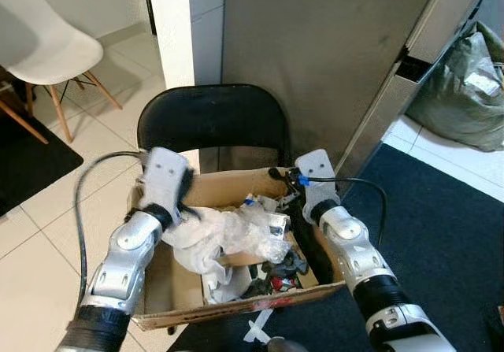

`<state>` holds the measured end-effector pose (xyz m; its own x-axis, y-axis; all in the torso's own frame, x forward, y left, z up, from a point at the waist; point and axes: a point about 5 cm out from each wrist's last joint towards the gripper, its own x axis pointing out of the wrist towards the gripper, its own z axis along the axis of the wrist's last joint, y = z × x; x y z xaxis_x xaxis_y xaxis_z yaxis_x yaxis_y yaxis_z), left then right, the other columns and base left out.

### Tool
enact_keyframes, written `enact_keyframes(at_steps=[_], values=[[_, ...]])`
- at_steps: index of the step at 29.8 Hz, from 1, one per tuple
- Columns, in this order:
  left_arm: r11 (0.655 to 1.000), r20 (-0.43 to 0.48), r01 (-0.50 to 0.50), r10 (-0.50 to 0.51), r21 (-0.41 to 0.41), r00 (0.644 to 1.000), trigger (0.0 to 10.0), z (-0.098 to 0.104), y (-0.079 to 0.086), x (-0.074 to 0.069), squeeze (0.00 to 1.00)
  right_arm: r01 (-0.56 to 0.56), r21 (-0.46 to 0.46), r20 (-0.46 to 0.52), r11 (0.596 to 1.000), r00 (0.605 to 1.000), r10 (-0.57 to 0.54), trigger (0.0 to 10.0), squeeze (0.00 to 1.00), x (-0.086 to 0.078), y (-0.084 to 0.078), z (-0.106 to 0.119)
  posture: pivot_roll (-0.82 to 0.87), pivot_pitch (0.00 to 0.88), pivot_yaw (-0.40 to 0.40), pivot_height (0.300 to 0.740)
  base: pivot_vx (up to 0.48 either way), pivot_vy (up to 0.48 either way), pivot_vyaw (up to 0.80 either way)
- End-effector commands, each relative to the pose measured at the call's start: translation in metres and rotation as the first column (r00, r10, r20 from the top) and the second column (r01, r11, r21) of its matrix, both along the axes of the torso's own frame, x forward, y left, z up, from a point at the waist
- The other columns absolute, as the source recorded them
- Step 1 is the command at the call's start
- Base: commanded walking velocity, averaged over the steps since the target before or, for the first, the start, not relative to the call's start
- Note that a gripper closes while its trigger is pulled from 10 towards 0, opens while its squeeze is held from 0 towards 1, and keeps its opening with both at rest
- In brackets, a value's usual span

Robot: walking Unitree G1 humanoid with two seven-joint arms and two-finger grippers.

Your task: Picking trash to rubbish bin

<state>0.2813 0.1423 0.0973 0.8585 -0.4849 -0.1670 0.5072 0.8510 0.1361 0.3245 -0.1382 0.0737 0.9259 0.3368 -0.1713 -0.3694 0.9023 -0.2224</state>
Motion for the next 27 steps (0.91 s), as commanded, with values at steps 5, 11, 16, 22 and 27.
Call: enact_keyframes(at_steps=[5,11,16,22,27], values=[[0.998,-0.051,0.058,-0.056,0.037,0.997,10.0,-0.007,0.0,-0.006,0.0,-0.041,-0.063,-0.067,0.997,0.997,0.037,10.0,0.0,-0.002,-0.002,-0.01,0.08,0.019,-0.049,0.74,0.0,0.0,0.0],[0.998,-0.045,0.05,-0.048,0.037,0.998,10.0,-0.006,0.001,-0.006,0.0,-0.096,-0.039,-0.08,0.995,0.992,0.092,10.0,1.0,-0.005,0.001,-0.011,0.07,0.022,-0.047,0.74,0.0,0.0,0.0],[0.999,-0.024,0.024,-0.023,0.029,0.999,10.0,-0.002,0.003,-0.004,0.0,-0.081,-0.034,-0.061,0.996,0.995,0.079,10.0,0.09,-0.004,0.001,-0.008,0.07,0.024,-0.047,0.74,0.0,0.0,0.0],[0.948,0.095,-0.319,0.318,-0.008,0.943,10.0,0.012,0.029,0.014,0.0,0.058,0.103,0.03,0.993,0.998,-0.061,10.0,0.0,0.004,-0.011,0.008,0.07,0.027,-0.048,0.74,0.0,0.0,0.0],[0.851,0.129,-0.511,0.523,-0.117,0.842,10.0,0.019,0.046,0.011,0.0,0.138,0.267,0.087,0.954,0.982,-0.166,10.0,0.0,0.003,-0.021,0.021,0.07,0.026,-0.044,0.74,0.0,0.0,0.0]])
